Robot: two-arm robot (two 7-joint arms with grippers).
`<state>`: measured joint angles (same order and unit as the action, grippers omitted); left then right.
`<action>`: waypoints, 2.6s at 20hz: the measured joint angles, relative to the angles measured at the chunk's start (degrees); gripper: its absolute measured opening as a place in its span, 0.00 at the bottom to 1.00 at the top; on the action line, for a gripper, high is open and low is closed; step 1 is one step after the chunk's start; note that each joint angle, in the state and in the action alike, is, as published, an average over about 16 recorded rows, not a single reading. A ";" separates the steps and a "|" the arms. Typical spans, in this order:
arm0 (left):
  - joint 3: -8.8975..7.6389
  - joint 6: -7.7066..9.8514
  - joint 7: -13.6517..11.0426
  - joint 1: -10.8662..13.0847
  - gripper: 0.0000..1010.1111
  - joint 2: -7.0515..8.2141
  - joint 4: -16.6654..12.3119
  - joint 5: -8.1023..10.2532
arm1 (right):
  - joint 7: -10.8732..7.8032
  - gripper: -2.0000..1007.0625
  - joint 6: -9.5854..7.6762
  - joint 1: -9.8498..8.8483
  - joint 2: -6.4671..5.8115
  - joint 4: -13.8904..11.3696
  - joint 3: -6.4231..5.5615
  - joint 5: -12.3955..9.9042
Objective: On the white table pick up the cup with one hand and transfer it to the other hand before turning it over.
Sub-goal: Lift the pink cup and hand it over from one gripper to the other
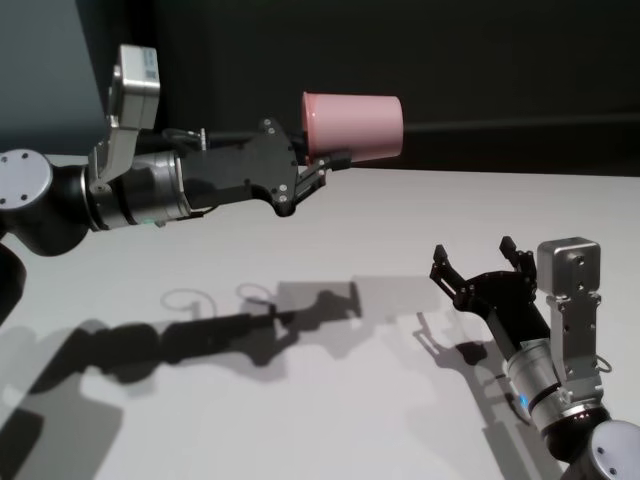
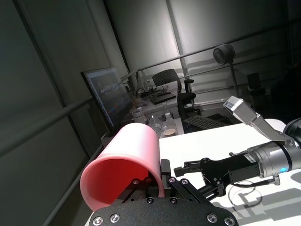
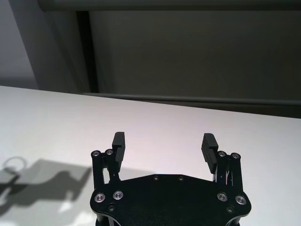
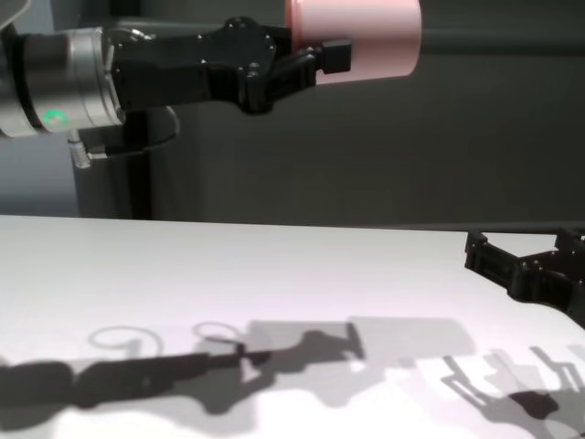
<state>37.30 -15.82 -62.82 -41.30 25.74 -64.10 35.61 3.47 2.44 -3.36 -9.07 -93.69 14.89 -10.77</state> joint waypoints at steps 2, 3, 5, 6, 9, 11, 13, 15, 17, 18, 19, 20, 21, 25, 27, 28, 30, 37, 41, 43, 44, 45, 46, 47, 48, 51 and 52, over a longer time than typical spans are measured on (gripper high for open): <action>0.00 0.01 0.01 0.00 0.04 0.01 -0.02 -0.02 | 0.00 0.99 0.00 0.00 0.00 0.00 0.00 0.00; 0.00 0.01 0.01 0.00 0.04 0.01 -0.03 -0.03 | 0.00 0.99 0.00 0.00 0.00 0.00 0.00 0.00; 0.00 0.02 0.02 0.00 0.04 0.02 -0.04 -0.05 | 0.00 0.99 0.00 0.00 0.00 0.00 0.00 0.00; 0.00 0.03 0.03 0.00 0.04 0.02 -0.05 -0.06 | 0.00 0.99 0.00 0.00 0.00 0.00 0.00 0.00; 0.00 0.05 0.04 0.00 0.04 0.02 -0.08 -0.08 | 0.00 0.99 0.00 0.00 0.00 0.00 0.00 0.00; -0.01 0.06 0.05 0.00 0.04 0.03 -0.10 -0.10 | -0.01 0.99 0.00 0.00 0.00 0.00 0.00 0.00; -0.01 0.07 0.06 0.00 0.04 0.03 -0.11 -0.11 | -0.09 0.99 0.00 -0.01 0.06 0.00 -0.07 -0.10; -0.01 0.08 0.06 0.00 0.04 0.03 -0.12 -0.12 | -0.28 0.99 -0.01 -0.03 0.20 0.00 -0.26 -0.39; -0.02 0.08 0.07 0.00 0.04 0.03 -0.13 -0.13 | -0.60 0.99 -0.04 -0.09 0.50 -0.04 -0.66 -1.04; -0.02 0.09 0.07 0.00 0.04 0.03 -0.13 -0.13 | -0.79 0.99 -0.06 -0.12 0.69 -0.08 -0.92 -1.45; -0.02 0.09 0.07 0.00 0.04 0.03 -0.14 -0.14 | -1.01 0.99 -0.09 -0.17 0.91 -0.13 -1.21 -1.93; -0.02 0.09 0.07 0.00 0.04 0.03 -0.14 -0.14 | -1.25 0.99 -0.11 -0.21 1.15 -0.18 -1.53 -2.44; -0.02 0.10 0.07 0.00 0.04 0.03 -0.15 -0.15 | -1.52 0.99 -0.14 -0.27 1.42 -0.26 -1.90 -3.02; -0.02 0.11 0.07 0.00 0.04 0.03 -0.16 -0.17 | -2.71 0.99 -0.31 -0.56 2.68 -0.64 -3.65 -5.71; -0.02 0.12 0.07 0.00 0.04 0.03 -0.17 -0.17 | -3.41 0.99 -0.45 -0.75 3.43 -0.91 -4.71 -7.31; -0.02 0.12 0.07 0.00 0.04 0.03 -0.17 -0.17 | -3.79 0.99 -0.55 -0.87 3.84 -1.07 -5.30 -8.23; -0.03 0.13 0.07 0.00 0.04 0.03 -0.18 -0.18 | -4.50 0.99 -0.82 -1.10 4.63 -1.43 -6.45 -10.09; -0.03 0.15 0.07 0.00 0.04 0.03 -0.18 -0.19 | -6.62 0.99 -2.65 -1.80 6.94 -2.68 -10.40 -17.70; -0.03 0.16 0.07 0.00 0.04 0.03 -0.18 -0.19 | -7.53 0.99 -4.33 -1.96 7.89 -3.19 -12.45 -22.62; -0.03 0.16 0.07 0.00 0.04 0.03 -0.18 -0.19 | -7.95 0.99 -5.27 -1.94 8.25 -3.36 -13.35 -25.14; -0.03 0.16 0.07 0.00 0.04 0.03 -0.18 -0.19 | -8.13 0.99 -5.76 -1.88 8.39 -3.41 -13.75 -26.41; -0.03 0.16 0.07 0.00 0.04 0.03 -0.18 -0.19 | -8.31 0.99 -6.27 -1.81 8.53 -3.44 -14.12 -27.66; -0.03 0.16 0.07 0.00 0.04 0.03 -0.18 -0.19 | -8.48 0.99 -6.78 -1.72 8.65 -3.46 -14.48 -28.90; -0.03 0.17 0.07 0.00 0.04 0.03 -0.18 -0.19 | -8.65 0.99 -7.29 -1.60 8.77 -3.46 -14.78 -30.09; -0.03 0.17 0.07 0.00 0.04 0.03 -0.18 -0.19 | -8.82 0.99 -7.81 -1.48 8.88 -3.44 -15.06 -31.27; -0.03 0.17 0.07 0.00 0.04 0.03 -0.18 -0.19 | -9.37 0.99 -9.39 -1.02 9.22 -3.33 -15.76 -34.70; -0.03 0.17 0.07 0.00 0.04 0.03 -0.18 -0.19 | -9.59 0.99 -9.92 -0.85 9.35 -3.27 -15.94 -35.82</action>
<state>37.27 -15.66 -62.75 -41.30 25.78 -64.28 35.42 -6.12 -7.48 -4.21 0.28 -96.96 -1.04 -46.59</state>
